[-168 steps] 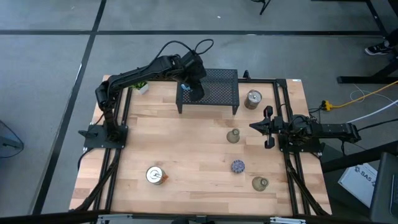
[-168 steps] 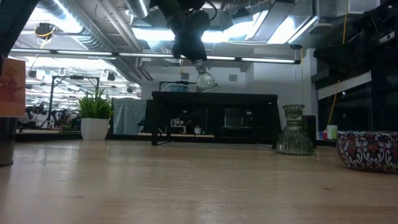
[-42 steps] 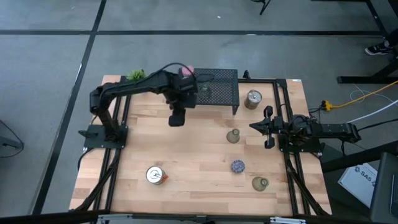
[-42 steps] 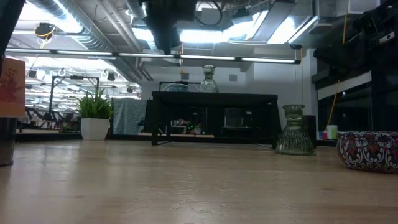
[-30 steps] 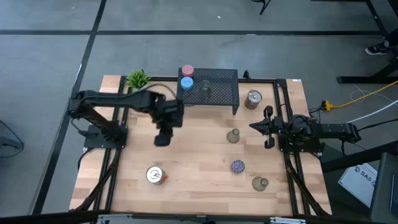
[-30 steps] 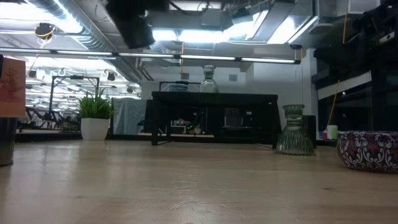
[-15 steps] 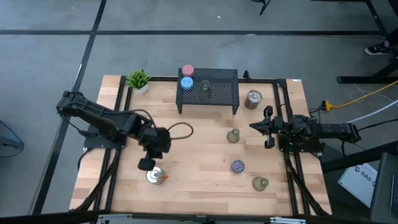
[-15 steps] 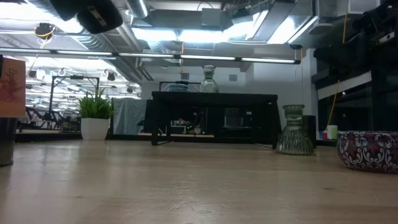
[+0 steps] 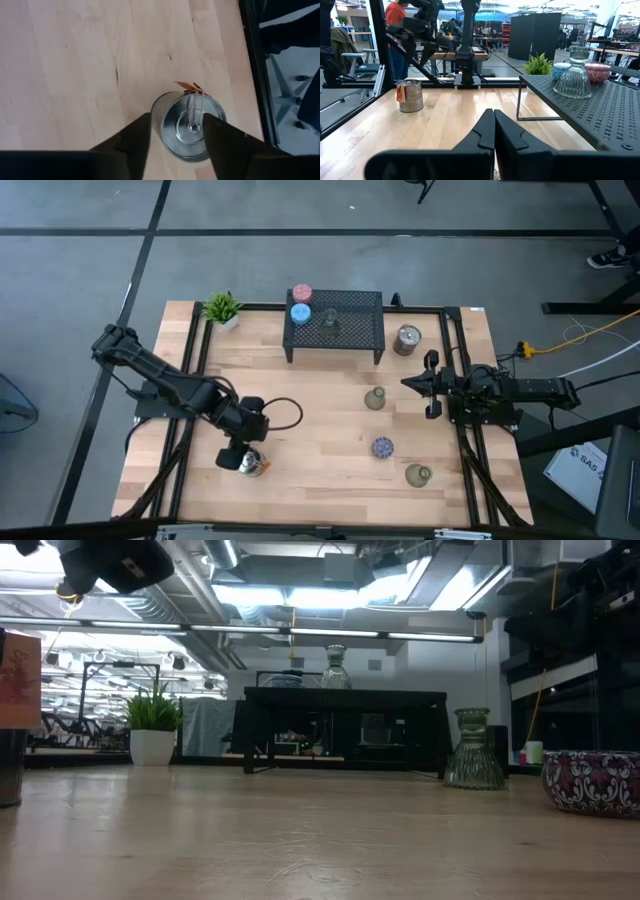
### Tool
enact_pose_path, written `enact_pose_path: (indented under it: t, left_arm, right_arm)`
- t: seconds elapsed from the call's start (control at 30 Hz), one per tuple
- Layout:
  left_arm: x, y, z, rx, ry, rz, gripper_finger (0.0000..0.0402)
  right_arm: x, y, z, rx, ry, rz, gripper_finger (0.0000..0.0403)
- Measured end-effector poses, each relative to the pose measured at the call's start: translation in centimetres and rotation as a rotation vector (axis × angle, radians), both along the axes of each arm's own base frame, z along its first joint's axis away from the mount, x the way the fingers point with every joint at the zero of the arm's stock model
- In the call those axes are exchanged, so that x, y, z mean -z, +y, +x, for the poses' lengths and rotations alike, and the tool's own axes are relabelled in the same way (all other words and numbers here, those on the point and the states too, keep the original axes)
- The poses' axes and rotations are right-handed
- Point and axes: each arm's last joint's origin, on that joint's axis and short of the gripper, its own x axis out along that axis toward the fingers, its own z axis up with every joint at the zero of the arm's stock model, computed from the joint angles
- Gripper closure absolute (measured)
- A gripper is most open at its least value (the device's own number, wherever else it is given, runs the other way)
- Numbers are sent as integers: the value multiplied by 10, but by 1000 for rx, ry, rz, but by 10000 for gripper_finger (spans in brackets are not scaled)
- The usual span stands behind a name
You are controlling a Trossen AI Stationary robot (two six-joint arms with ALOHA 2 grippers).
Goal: Pick & Place candle stick holders
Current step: Put the bottom silver scented candle on the shelf
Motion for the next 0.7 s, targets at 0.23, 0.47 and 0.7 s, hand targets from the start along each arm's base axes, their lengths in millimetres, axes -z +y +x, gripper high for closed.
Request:
enact_pose_path:
  t: [0.23,0.47,0.7]
  left_arm:
    - [-1,-12,-5,-61,11,-32,147]
    - [0,-20,-10,-118,-18,12,95]
    - [-1,-30,-15,-103,-41,18,58]
  right_arm:
    - [0,0,0,0,0,0,402]
    - [0,0,0,0,0,0,402]
    - [0,0,0,0,0,0,402]
